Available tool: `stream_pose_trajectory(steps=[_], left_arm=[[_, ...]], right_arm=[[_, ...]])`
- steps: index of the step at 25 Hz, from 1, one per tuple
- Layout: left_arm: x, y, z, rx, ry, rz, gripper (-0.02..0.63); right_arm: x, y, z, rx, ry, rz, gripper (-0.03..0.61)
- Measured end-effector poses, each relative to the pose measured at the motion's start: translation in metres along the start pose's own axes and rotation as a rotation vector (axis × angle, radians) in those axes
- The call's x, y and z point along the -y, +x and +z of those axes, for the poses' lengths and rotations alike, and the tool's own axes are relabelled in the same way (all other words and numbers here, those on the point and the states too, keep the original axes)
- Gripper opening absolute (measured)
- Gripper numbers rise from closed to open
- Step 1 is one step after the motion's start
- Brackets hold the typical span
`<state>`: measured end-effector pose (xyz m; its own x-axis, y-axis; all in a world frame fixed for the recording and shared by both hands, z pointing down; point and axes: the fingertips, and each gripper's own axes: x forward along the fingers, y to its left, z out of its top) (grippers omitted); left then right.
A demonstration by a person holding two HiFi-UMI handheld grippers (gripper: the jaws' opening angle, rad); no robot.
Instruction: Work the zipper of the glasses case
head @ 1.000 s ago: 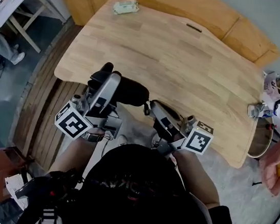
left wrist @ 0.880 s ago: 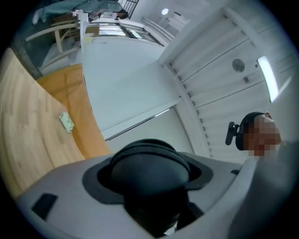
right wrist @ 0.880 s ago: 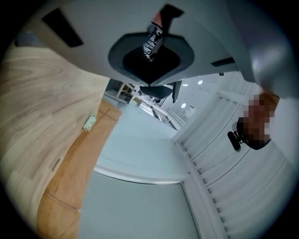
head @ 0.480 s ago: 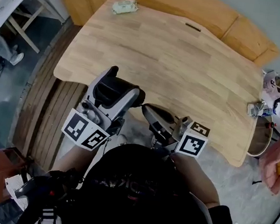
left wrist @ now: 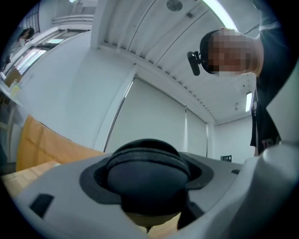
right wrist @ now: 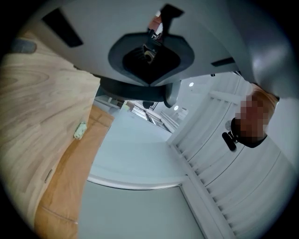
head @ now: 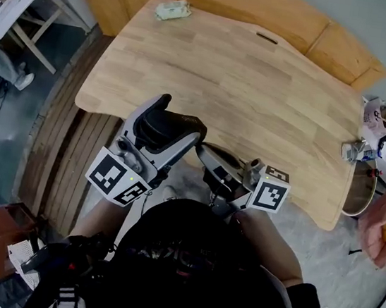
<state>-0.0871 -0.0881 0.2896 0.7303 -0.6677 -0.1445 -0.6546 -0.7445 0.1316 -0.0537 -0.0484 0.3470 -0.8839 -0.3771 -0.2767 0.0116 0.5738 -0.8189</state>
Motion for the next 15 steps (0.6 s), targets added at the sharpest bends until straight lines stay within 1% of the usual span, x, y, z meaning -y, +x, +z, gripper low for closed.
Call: stream_pose_trajectory(steps=[3,6,8,10,11,12,15], left_arm=[[0.004,0.003,-0.007,-0.055,0.039,-0.022,0.353],[0.003,0.005,-0.015,-0.107,0.050,-0.010,0.356],[0.004,0.007,-0.023,-0.151,0.094,0.003,0.357],[0.006,0.008,-0.028,-0.178,0.145,0.010,0.357],[0.007,0.008,-0.030,-0.183,0.150,0.006,0.359],[0.009,0.008,-0.030,-0.184,0.135,-0.004,0.360],[0.013,0.008,-0.026,-0.170,0.053,-0.066,0.364]], right_arm=[[0.001,-0.001,-0.002,-0.009,0.008,-0.003,0.014],[0.001,0.000,-0.004,-0.016,0.010,-0.006,0.014],[0.000,0.002,-0.006,-0.024,0.010,-0.003,0.014],[0.001,0.003,-0.009,-0.029,0.025,0.004,0.014],[0.001,0.003,-0.009,-0.025,0.044,0.011,0.014],[0.001,0.001,-0.009,-0.015,0.069,0.024,0.014],[-0.004,-0.004,-0.001,0.045,0.146,0.085,0.014]])
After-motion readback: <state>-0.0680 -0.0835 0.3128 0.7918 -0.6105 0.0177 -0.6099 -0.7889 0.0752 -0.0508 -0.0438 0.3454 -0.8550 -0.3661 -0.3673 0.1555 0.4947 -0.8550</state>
